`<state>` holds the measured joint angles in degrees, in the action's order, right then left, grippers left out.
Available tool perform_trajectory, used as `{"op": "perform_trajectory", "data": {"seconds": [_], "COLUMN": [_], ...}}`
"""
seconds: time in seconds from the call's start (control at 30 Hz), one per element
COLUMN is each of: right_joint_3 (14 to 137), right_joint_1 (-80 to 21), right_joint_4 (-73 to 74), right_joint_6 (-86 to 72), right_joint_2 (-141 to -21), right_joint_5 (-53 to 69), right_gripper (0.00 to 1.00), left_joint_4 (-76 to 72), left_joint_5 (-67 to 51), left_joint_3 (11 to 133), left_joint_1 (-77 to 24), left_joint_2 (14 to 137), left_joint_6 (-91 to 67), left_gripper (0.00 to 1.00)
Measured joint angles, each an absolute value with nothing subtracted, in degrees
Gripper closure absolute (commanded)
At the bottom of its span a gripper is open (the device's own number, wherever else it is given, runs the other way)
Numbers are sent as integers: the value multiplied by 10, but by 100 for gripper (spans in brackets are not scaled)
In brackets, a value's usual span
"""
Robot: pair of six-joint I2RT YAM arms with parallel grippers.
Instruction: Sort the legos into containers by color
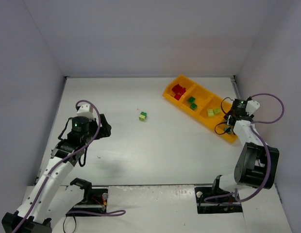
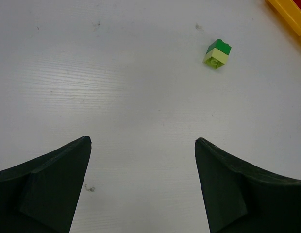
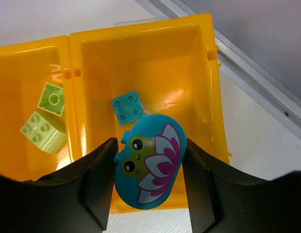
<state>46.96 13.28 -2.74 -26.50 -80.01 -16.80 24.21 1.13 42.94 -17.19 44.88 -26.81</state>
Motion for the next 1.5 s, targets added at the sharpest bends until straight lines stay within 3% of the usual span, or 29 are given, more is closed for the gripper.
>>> {"op": "perform_trajectory", "data": {"seconds": [0.07,0.13,0.17,0.3,0.5,0.63,0.77,0.97,1.17,1.3,1.5], "right_joint_3": [473,481,484,506,523,525,530,570,644,691,753], "right_joint_1": [139,143,143,145,124,63,-56,-192,-255,-277,-282], "right_joint_4": [-25,-24,-24,-29,-32,-32,-44,-74,-85,-84,-79], "right_joint_6": [-268,-269,-269,-266,-248,-225,-181,-135,-115,-85,-53], "right_joint_2": [-817,-826,-826,-826,-812,-801,-790,-818,-931,-1009,-1094], "right_joint_5": [-166,-165,-165,-156,-143,-150,-147,-75,-23,11,55], "right_gripper": [57,52,43,29,23,32,48,53,53,72,82], "left_joint_4": [242,242,242,242,238,238,237,237,236,234,234], "left_joint_5": [11,11,11,9,8,5,2,1,0,0,0], "left_joint_3": [429,429,429,429,429,429,429,429,429,429,429], "left_joint_1": [-172,-172,-172,-172,-172,-172,-172,-172,-172,-172,-172], "left_joint_2": [449,449,449,449,459,469,473,480,485,486,488], "left_joint_6": [-266,-263,-262,-261,-261,-260,-260,-260,-260,-260,-260], "left_gripper": [19,19,19,19,19,19,19,19,19,19,19]}}
